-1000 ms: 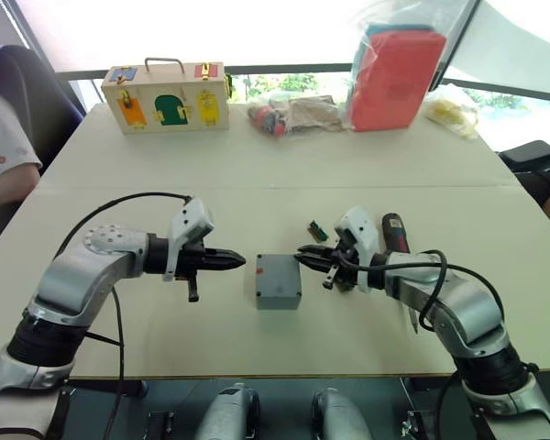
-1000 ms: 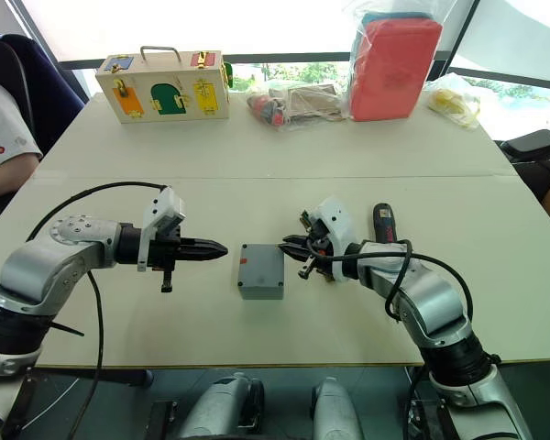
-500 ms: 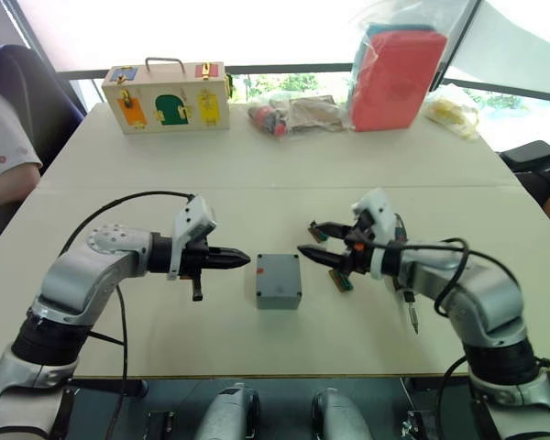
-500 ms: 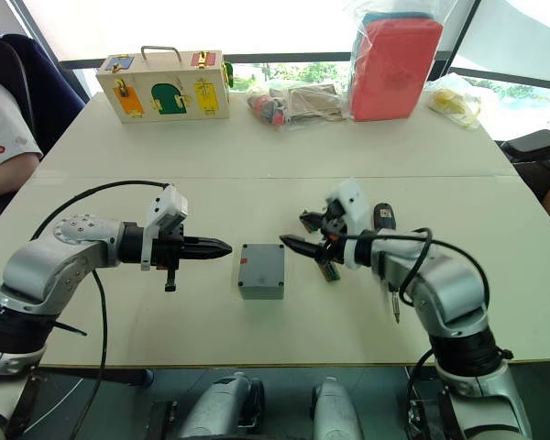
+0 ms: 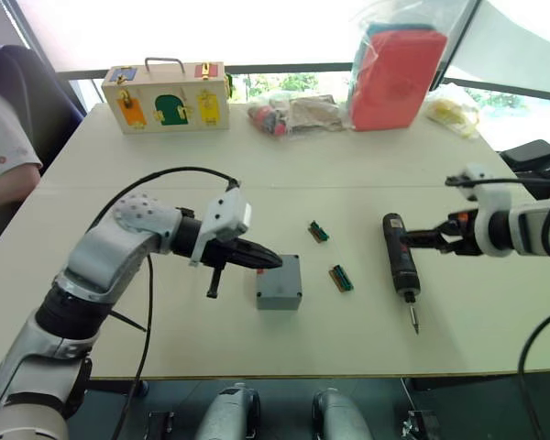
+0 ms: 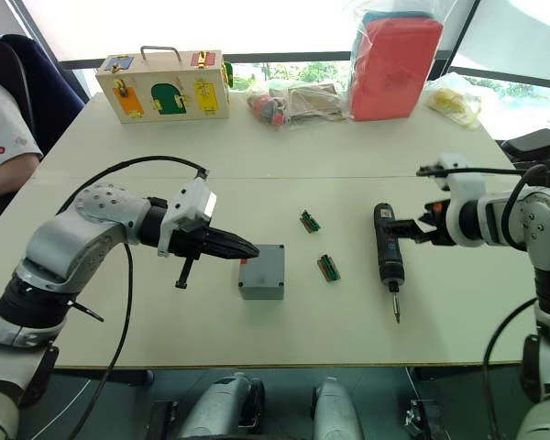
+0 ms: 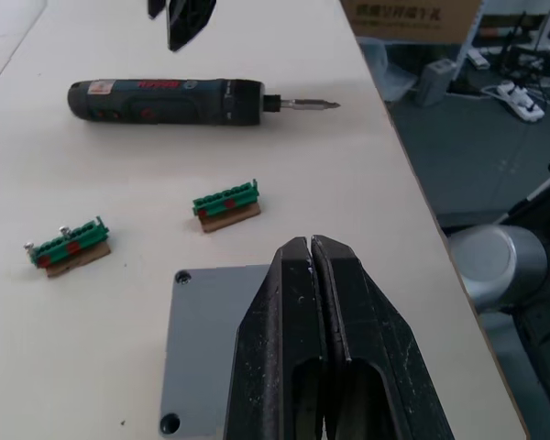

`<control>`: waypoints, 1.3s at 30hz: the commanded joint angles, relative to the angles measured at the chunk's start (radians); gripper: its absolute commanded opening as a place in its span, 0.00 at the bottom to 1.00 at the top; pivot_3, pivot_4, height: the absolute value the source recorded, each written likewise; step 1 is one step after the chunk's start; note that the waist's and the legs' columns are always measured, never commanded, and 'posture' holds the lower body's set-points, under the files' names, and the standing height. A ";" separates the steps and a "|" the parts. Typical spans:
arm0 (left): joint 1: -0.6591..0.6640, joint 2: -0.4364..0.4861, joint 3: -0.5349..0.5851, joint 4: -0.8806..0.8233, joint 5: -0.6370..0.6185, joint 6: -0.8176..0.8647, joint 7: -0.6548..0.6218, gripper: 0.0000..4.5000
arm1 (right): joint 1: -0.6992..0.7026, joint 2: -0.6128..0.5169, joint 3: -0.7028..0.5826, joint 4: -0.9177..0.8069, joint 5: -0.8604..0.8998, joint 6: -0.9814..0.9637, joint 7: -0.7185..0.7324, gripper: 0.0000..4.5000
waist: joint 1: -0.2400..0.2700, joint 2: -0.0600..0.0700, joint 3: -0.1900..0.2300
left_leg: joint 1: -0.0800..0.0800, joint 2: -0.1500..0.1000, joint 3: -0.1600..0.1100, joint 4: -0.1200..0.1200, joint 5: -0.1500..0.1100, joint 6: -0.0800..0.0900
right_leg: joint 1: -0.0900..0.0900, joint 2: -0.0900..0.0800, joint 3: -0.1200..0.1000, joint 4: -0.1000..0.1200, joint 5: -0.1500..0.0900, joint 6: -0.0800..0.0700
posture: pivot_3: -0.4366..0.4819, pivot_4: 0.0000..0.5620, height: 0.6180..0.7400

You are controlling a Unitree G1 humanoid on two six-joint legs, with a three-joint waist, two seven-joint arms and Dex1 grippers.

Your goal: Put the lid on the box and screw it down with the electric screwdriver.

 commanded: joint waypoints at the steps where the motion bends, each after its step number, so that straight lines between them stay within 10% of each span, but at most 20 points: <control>1: -0.011 -0.029 -0.006 0.004 0.016 -0.036 0.008 0.00 | -0.061 -0.011 0.078 0.081 0.100 0.007 -0.046 0.99 | -0.004 0.000 0.000 | 0.000 0.000 0.000 0.000 0.000 0.000 | 0.000 0.000 0.000 0.000 0.000 0.000 | 0.48 0.27 1.00; 19: 0.092 -0.052 0.040 -0.119 -0.015 0.040 0.142 0.00 | -0.248 0.008 0.504 0.284 0.127 0.007 -0.059 0.99 | -0.001 0.000 0.000 | -0.001 0.000 0.000 0.000 0.000 0.000 | -0.001 0.000 0.000 -0.001 0.000 0.000 | 0.48 0.27 1.00; 28: 0.110 -0.047 0.055 -0.142 -0.036 0.073 0.179 0.00 | -0.216 0.030 0.566 0.278 0.009 0.007 0.008 0.40 | 0.001 -0.001 -0.001 | 0.000 0.000 -0.001 0.000 0.000 0.000 | 0.000 0.001 0.000 -0.001 0.000 0.000 | 0.48 0.27 1.00; 33: 0.109 -0.038 0.056 -0.115 -0.030 0.070 0.178 0.00 | -0.212 0.052 0.492 0.346 -0.069 -0.004 0.019 0.40 | 0.001 -0.006 -0.004 | 0.000 0.000 -0.001 0.001 0.000 0.000 | 0.001 0.001 -0.001 -0.001 0.000 0.000 | 0.48 0.27 1.00; 39: 0.112 0.003 0.098 -0.013 -0.031 0.060 0.149 0.00 | -0.391 0.171 0.069 0.592 -0.156 -0.078 -0.122 0.40 | -0.004 -0.002 -0.001 | 0.000 0.000 0.001 0.001 0.000 0.000 | 0.000 0.000 0.001 0.000 0.001 -0.001 | 0.48 0.27 1.00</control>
